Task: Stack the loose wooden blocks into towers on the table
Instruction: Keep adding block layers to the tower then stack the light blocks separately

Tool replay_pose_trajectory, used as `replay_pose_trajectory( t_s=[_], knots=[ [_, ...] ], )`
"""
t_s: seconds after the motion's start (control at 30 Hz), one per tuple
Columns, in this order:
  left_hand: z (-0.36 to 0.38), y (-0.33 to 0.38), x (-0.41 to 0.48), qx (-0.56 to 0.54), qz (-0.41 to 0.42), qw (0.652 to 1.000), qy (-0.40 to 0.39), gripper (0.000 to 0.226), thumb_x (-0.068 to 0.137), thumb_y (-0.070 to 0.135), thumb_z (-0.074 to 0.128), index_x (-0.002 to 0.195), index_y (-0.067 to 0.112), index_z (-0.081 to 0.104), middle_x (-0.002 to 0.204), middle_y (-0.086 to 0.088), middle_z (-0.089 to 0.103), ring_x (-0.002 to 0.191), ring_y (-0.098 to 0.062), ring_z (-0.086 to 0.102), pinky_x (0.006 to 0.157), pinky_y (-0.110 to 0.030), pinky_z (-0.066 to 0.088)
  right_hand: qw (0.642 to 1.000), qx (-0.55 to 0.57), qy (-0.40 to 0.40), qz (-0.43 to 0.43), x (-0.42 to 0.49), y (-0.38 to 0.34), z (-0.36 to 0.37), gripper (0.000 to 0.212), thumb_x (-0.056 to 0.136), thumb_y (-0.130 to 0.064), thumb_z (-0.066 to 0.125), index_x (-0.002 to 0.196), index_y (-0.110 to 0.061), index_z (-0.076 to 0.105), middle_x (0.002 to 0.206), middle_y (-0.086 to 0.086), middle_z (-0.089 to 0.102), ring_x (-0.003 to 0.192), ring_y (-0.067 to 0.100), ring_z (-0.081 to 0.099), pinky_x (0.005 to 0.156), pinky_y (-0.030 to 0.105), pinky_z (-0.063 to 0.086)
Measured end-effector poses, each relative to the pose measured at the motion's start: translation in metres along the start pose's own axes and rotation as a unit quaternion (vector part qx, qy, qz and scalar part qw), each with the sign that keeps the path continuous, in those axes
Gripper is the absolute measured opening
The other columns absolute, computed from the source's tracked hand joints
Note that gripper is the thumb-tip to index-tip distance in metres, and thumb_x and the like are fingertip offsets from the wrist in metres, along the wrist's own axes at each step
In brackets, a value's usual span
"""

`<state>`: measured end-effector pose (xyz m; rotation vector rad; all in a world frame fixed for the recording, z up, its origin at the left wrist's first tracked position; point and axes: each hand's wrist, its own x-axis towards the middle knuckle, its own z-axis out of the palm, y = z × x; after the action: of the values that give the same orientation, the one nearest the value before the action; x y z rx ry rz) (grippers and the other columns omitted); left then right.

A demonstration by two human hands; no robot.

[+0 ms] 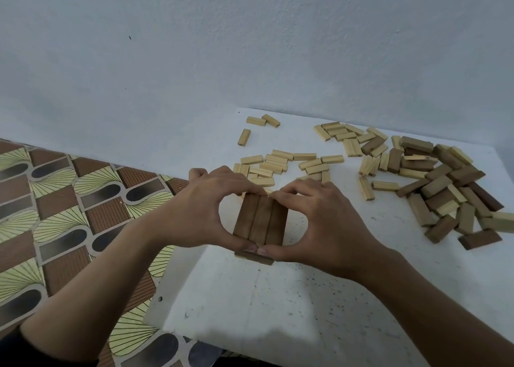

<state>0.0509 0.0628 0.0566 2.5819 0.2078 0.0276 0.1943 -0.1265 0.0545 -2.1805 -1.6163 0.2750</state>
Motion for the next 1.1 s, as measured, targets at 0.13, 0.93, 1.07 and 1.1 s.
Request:
replay_pose_trajectory(
  t_s=[0.13,0.93,1.07,1.1],
  knots=[
    [0.001,-0.001,-0.002,0.001,0.0,1.0,-0.007,0.085,0.059,0.078,0.072,0.135,0.046,0.052,0.122,0.034,0.055,0.123,-0.002,0.046,0.102,-0.039,0.028,1.0,-0.007,0.005,0.001,-0.003,-0.001,0.005,0.096,0.067,-0.087,0.051,0.138,-0.022,0.059,0.126,-0.009,0.066,0.116,0.01,0.055,0.1,0.035,0.041],
    [0.003,-0.001,-0.001,-0.05,-0.041,0.998,-0.026,0.085,0.053,0.08,0.071,0.13,0.063,0.038,0.117,0.028,0.053,0.119,0.004,0.045,0.106,-0.043,0.031,0.999,-0.012,0.051,-0.009,-0.006,-0.001,0.013,0.096,0.069,-0.083,0.052,0.136,-0.015,0.06,0.125,-0.005,0.07,0.112,0.014,0.063,0.096,0.032,0.038],
    [0.003,-0.001,-0.001,-0.055,-0.038,0.997,-0.03,0.086,0.053,0.08,0.07,0.131,0.06,0.038,0.119,0.025,0.055,0.12,-0.001,0.047,0.107,-0.049,0.035,0.999,-0.011,0.048,-0.012,-0.005,0.0,0.014,0.096,0.07,-0.083,0.052,0.139,-0.017,0.058,0.125,-0.005,0.069,0.113,0.014,0.062,0.097,0.034,0.04],
    [0.003,-0.001,-0.001,-0.056,-0.038,0.997,-0.031,0.085,0.053,0.08,0.07,0.13,0.061,0.039,0.119,0.025,0.055,0.12,0.0,0.047,0.107,-0.049,0.035,0.999,-0.006,0.046,-0.012,-0.005,0.0,0.014,0.096,0.07,-0.083,0.052,0.14,-0.018,0.057,0.126,-0.006,0.069,0.113,0.013,0.061,0.097,0.034,0.04]
  ],
)
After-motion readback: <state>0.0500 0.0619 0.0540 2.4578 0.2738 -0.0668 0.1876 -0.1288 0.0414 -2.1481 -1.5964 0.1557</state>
